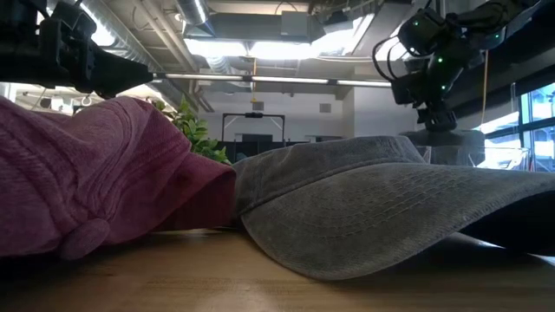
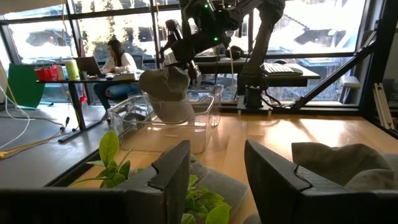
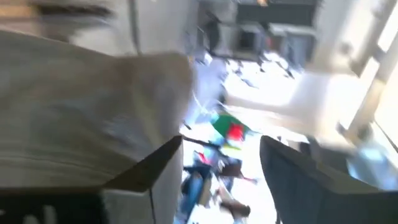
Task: Pick & Place hat
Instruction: Put the gray cap into the right transparent bin
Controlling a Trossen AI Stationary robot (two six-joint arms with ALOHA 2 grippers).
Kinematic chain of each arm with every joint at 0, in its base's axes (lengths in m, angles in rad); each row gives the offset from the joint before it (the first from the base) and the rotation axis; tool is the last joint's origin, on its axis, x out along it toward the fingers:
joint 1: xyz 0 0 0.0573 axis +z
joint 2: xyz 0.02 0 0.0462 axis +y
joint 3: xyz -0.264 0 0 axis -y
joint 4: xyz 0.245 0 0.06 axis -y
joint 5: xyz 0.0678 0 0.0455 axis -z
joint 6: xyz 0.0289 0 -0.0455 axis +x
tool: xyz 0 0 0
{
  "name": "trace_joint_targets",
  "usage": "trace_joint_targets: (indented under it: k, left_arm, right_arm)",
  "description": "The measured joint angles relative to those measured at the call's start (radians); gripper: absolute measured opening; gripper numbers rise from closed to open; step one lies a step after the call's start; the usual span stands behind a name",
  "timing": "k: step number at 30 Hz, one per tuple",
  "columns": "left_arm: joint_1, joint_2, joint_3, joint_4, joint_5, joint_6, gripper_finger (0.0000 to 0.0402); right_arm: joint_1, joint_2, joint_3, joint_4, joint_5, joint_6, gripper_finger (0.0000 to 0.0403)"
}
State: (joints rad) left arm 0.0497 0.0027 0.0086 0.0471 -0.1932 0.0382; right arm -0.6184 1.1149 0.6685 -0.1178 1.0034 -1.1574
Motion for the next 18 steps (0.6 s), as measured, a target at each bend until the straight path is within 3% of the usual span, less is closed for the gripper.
trace_joint_targets:
  k: [3, 7, 15, 18]
  left_arm:
    - [0.0, 0.0, 0.0, 0.0, 0.0, -0.001, 0.0148]
    - [0.0, 0.0, 0.0, 0.0, 0.001, -0.001, 0.0148]
    - [0.0, 0.0, 0.0, 0.0, 0.004, -0.043, 0.0148]
    - [0.0, 0.0, 0.0, 0.0, 0.004, -0.054, 0.0148]
  right_arm:
    - [0.043, 0.0, 0.01, 0.062, 0.117, -0.008, 0.0224]
    - [0.145, 0.0, 0.075, 0.077, 0.182, 0.05, 0.0229]
    - [0.42, 0.0, 0.225, 0.077, 0.166, 0.485, 0.0228]
    - [0.523, 0.0, 0.258, 0.073, 0.041, 0.675, 0.0229]
